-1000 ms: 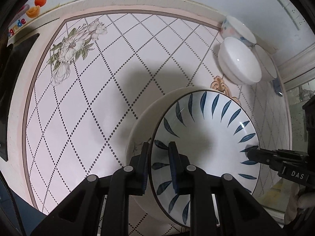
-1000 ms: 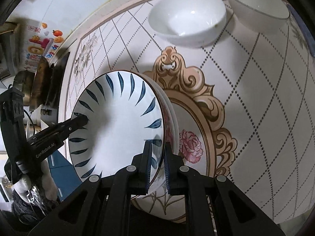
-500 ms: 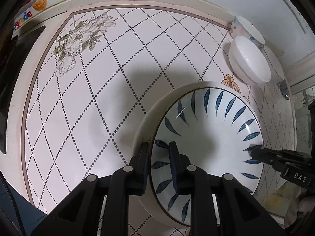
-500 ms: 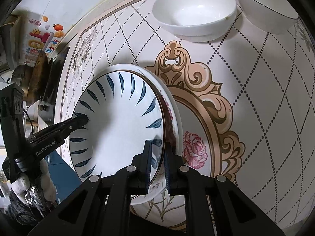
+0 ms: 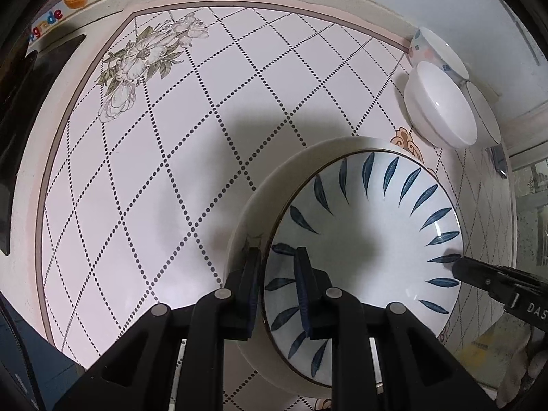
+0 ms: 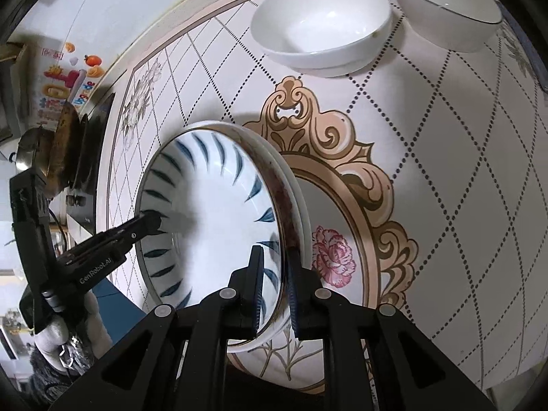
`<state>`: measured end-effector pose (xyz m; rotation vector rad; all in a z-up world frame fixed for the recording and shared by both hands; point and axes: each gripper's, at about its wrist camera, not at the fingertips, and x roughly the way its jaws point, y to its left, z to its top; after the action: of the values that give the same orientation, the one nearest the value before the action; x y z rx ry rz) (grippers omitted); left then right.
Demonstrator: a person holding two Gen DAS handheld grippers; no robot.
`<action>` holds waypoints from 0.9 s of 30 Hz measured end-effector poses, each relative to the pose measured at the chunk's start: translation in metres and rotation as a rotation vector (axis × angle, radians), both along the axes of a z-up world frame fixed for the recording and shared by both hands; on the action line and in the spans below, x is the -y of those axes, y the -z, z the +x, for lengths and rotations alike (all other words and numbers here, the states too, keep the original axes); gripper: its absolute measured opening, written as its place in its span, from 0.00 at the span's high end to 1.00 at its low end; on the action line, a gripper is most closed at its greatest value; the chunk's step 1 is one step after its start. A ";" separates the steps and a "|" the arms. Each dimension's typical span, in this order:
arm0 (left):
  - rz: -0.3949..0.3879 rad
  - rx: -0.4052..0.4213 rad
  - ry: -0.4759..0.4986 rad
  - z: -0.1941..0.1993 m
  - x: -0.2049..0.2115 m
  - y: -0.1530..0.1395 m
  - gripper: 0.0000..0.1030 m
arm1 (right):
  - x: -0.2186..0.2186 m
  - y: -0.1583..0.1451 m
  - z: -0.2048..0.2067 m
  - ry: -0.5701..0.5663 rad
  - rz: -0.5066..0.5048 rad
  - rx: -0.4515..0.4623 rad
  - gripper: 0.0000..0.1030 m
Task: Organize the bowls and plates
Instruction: 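Lower the three-plate stack onto the oval frame print and open both grippers, then move both grippers from the plate stack toward the white bowls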
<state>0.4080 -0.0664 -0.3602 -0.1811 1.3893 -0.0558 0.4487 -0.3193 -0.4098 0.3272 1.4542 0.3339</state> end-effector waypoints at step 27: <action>0.015 0.233 0.104 -0.110 0.006 -0.194 0.78 | -0.029 -0.195 -0.145 0.022 -0.162 0.285 0.33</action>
<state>0.2978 -0.0728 -0.1660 -0.0870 1.1655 -0.1485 0.3039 -0.2903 -0.2151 0.1570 1.1876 0.2327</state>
